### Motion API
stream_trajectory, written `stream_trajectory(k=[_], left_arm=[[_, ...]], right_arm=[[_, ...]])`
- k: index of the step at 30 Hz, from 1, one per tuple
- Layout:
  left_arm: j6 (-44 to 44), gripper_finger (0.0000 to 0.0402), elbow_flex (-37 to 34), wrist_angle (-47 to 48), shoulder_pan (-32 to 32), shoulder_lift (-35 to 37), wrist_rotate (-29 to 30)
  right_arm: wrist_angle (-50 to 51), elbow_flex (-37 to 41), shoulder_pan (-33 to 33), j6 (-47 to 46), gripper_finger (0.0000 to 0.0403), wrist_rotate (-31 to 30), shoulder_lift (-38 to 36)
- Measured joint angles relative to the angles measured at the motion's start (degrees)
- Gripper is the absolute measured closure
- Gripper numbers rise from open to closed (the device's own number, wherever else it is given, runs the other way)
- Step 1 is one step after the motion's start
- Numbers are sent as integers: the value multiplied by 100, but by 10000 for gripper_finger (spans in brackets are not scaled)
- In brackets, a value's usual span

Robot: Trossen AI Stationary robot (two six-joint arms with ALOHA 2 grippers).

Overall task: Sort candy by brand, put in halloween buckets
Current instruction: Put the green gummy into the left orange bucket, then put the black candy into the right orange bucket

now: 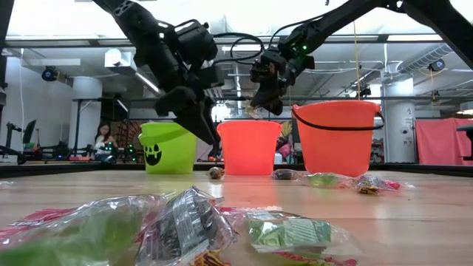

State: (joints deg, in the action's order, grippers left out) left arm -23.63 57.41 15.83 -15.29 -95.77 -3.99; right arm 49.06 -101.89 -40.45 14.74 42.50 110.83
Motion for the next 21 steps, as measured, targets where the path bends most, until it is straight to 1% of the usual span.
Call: stream_trajectory(k=[2, 4, 11, 14, 17, 21], left_arm=[[8, 220, 0, -87, 0, -40, -2], [7, 222, 0, -87, -9, -67, -4], [-53, 231, -4, -179, -13, -179, -4], [-84, 231, -7, -238, -13, -192, 2], [-69, 232, -7, -201, -13, -180, 10], [-245, 232, -13, -274, -13, -173, 24]], right_arm=[[12, 1, -4, -14, 387, 1, -2], [13, 0, -4, -42, 373, 3, -2], [11, 15, 2, -154, 289, -25, -2], [8, 15, 2, -226, 260, -51, -2], [3, 15, -9, -318, 240, -62, -2], [1, 9, -48, -438, 225, -67, -25]])
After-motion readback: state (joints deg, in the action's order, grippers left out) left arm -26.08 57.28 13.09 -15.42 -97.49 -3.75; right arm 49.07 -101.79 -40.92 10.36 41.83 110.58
